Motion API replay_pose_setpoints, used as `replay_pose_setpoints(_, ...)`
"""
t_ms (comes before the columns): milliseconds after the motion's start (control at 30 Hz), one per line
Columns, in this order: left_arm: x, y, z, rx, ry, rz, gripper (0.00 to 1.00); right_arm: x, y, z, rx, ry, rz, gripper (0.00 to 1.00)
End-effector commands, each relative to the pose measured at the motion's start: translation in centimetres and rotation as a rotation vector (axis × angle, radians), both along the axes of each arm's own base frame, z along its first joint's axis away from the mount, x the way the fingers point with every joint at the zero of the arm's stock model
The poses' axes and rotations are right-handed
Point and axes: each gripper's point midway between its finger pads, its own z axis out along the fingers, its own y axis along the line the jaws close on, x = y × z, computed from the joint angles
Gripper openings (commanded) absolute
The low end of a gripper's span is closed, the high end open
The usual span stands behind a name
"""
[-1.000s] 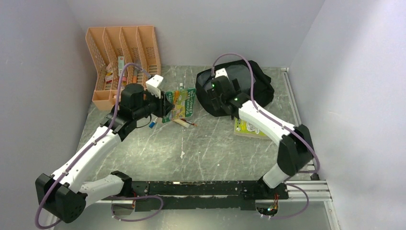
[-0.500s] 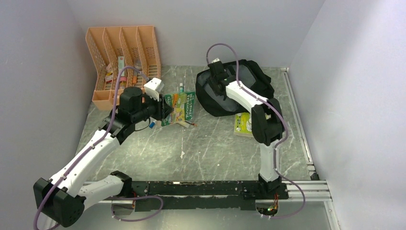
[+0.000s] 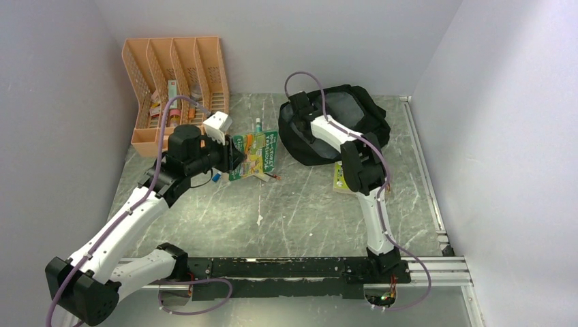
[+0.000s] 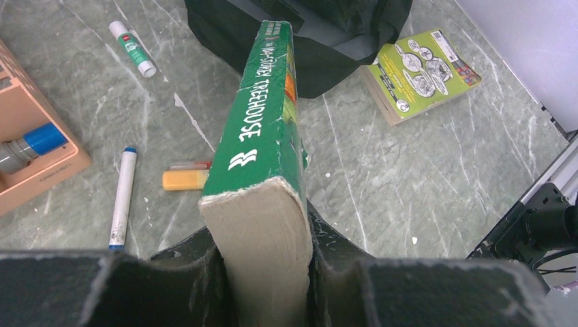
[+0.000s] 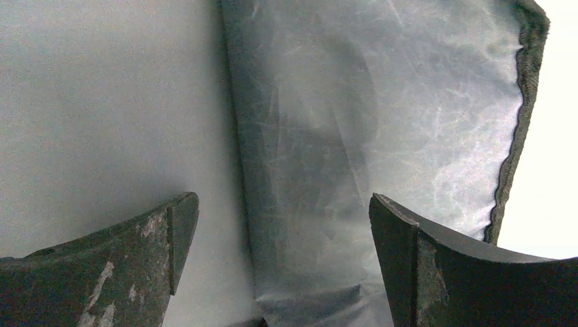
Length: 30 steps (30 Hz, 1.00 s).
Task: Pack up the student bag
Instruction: Place the book in the student bag.
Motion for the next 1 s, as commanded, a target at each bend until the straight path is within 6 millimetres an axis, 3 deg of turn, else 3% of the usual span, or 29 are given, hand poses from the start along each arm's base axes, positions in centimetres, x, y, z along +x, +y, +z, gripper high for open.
replay_pose_setpoints(0, -0.2, -0.4, 2.8, -0.071, -0.068, -0.022, 0.05, 1.2, -1.4, 0.3, -0.107, -0.030, -0.020, 1.00)
replay_pose_setpoints(233, -0.7, -0.8, 2.7, -0.106, -0.050, -0.034, 0.05, 1.9, -3.4, -1.0, -0.201, -0.039, -0.063, 0.99)
replay_pose_setpoints(400, -0.8, -0.7, 2.5, -0.108, -0.045, -0.027, 0.05, 2.4, -4.3, -1.4, -0.238, -0.065, -0.087, 0.91)
replay_pose_setpoints(467, -0.7, -0.7, 2.4, -0.109, -0.042, -0.026, 0.05, 2.5, -4.4, -1.5, -0.247, -0.071, -0.086, 0.85)
replay_pose_setpoints(600, -0.7, -0.9, 2.2, -0.112, -0.034, -0.034, 0.05, 2.7, -4.2, -1.0, -0.224, -0.091, -0.082, 0.63)
replay_pose_setpoints(967, 0.4, -0.8, 2.4, -0.157, -0.017, 0.029, 0.05, 1.7, -1.8, 3.3, -0.013, -0.162, -0.029, 0.15)
